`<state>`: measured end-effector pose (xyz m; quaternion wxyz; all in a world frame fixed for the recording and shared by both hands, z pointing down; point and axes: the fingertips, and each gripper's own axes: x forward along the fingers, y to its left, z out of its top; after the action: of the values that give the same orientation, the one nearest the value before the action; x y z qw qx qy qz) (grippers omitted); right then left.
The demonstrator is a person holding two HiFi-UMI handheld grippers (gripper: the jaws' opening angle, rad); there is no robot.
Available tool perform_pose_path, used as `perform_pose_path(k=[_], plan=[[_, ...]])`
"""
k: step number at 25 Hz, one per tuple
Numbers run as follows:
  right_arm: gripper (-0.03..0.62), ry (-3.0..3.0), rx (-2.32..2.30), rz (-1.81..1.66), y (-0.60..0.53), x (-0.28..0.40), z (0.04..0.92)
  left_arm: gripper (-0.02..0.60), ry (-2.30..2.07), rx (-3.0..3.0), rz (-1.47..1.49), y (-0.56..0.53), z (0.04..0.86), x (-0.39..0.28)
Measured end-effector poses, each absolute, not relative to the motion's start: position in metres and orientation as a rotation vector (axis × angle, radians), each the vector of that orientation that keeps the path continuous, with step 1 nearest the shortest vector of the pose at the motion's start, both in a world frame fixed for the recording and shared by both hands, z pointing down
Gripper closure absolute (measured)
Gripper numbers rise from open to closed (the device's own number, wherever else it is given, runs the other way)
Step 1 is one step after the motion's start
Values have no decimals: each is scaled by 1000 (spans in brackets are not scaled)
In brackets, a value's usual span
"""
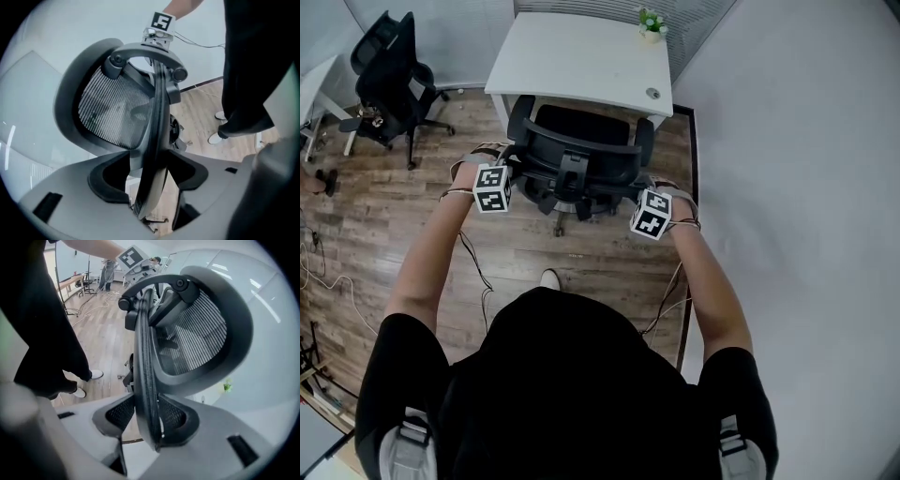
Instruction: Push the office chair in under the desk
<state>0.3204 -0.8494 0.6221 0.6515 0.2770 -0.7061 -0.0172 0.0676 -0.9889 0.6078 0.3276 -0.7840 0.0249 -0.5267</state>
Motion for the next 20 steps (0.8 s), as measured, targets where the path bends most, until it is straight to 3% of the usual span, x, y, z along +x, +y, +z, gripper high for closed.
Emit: perform_pose_path(k=[9, 16, 20], plan=[[451, -1924, 989, -26, -825, 311, 535, 342, 472, -2577, -933, -941, 528, 72], [478, -2469, 1399, 98, -790, 265, 445, 447, 613, -2913, -369, -858, 442, 103], [499, -2682, 1502, 122, -764, 242, 403, 495, 673, -2921, -210, -827, 405, 104]])
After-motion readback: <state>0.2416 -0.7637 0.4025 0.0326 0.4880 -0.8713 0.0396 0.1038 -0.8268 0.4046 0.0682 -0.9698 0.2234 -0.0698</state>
